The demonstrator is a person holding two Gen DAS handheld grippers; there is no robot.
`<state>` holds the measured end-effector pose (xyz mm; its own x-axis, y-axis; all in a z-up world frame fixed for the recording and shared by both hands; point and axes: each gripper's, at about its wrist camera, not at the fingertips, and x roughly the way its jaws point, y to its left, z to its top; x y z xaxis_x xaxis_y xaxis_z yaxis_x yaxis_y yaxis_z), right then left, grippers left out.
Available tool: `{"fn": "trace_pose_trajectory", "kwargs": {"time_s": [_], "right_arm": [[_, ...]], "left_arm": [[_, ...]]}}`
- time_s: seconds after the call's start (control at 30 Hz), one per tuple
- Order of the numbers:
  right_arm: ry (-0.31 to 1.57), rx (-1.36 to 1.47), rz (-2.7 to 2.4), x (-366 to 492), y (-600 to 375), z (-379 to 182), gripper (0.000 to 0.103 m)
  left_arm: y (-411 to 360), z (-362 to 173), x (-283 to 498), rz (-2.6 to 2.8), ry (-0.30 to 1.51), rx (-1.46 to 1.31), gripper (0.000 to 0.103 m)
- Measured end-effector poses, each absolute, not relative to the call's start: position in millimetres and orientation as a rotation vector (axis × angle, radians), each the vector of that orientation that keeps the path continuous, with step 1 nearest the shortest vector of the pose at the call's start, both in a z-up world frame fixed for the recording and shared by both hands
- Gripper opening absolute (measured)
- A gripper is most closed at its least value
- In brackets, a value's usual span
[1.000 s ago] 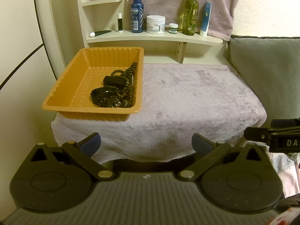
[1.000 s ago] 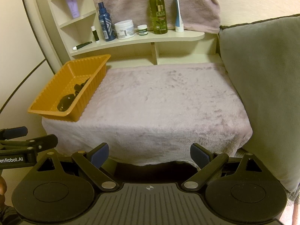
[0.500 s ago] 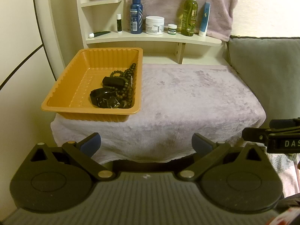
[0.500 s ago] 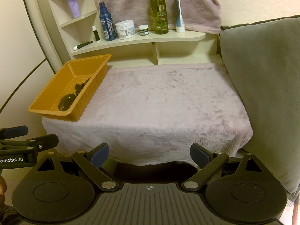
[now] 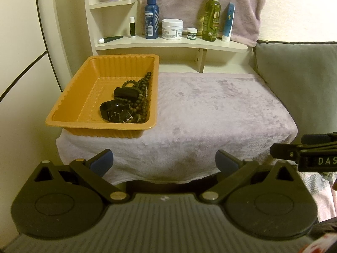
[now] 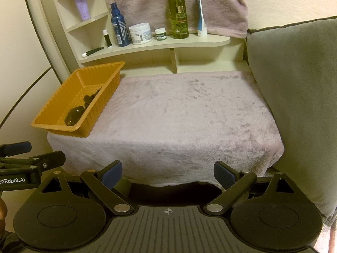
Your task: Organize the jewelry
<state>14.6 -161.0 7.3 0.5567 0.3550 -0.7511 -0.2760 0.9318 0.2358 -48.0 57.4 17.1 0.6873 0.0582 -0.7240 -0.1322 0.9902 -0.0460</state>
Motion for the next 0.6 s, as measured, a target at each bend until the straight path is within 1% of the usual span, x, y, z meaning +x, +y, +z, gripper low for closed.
{"fn": "trace_pose_trajectory", "kwargs": {"time_s": [0.6], "right_arm": [[0.906, 0.094, 0.377, 15.7, -161.6, 6.8, 0.093]], "left_arm": [[57.5, 17.6, -46.9, 0.101, 0.803, -0.094, 0.103]]}}
